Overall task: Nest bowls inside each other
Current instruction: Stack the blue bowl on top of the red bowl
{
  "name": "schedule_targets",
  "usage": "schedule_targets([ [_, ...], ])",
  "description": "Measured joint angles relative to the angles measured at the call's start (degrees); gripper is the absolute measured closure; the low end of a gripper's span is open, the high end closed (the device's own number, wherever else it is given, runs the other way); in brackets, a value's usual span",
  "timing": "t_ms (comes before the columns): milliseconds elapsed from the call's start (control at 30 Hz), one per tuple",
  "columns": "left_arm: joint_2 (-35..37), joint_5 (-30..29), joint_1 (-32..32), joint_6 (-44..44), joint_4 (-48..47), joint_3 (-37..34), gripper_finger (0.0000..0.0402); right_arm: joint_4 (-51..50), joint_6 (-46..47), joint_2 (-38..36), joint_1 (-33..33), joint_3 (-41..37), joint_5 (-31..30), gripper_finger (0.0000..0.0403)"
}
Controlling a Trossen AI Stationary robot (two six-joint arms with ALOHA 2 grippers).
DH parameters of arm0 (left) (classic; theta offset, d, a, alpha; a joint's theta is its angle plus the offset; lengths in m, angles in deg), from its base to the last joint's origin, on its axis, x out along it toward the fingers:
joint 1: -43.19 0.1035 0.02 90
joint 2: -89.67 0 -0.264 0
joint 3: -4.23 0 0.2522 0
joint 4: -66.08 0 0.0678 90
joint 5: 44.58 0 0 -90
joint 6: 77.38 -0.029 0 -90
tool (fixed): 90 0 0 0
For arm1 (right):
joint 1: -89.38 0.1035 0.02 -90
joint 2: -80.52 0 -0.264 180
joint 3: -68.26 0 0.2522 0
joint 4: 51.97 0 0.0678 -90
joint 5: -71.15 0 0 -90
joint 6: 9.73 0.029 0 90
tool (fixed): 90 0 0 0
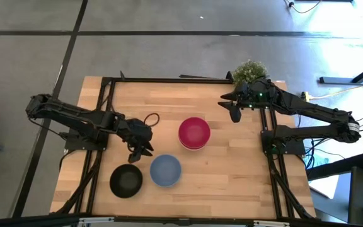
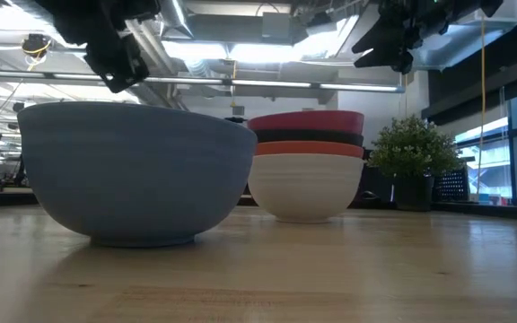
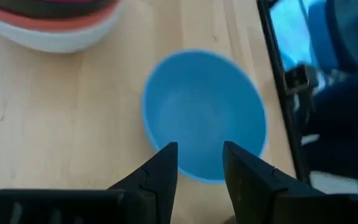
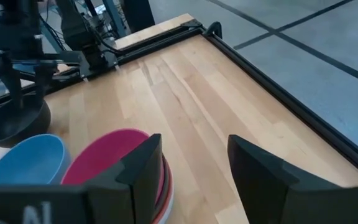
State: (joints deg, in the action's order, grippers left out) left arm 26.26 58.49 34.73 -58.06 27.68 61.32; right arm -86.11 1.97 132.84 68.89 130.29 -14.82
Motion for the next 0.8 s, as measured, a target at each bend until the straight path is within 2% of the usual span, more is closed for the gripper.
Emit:
schedule_targets([
  [400,-9.73,-1.38,0.58,0.35,-0.22,0.00,0.0280,0.01,0.02,0.19,0.11,0.00,0.07,0.0217],
  [667,-9.95,-1.77,0.26,10.50,2.29,0.00,0.0280,-0.02,-3.57,0.19,0.11,0.00,0.11,0.0217],
  [800,-10.95,-3.11,-1.79,11.96,8.05,0.00,0.0280,-0.22,-6.00,0.19,0.11,0.00,0.11,0.0217],
])
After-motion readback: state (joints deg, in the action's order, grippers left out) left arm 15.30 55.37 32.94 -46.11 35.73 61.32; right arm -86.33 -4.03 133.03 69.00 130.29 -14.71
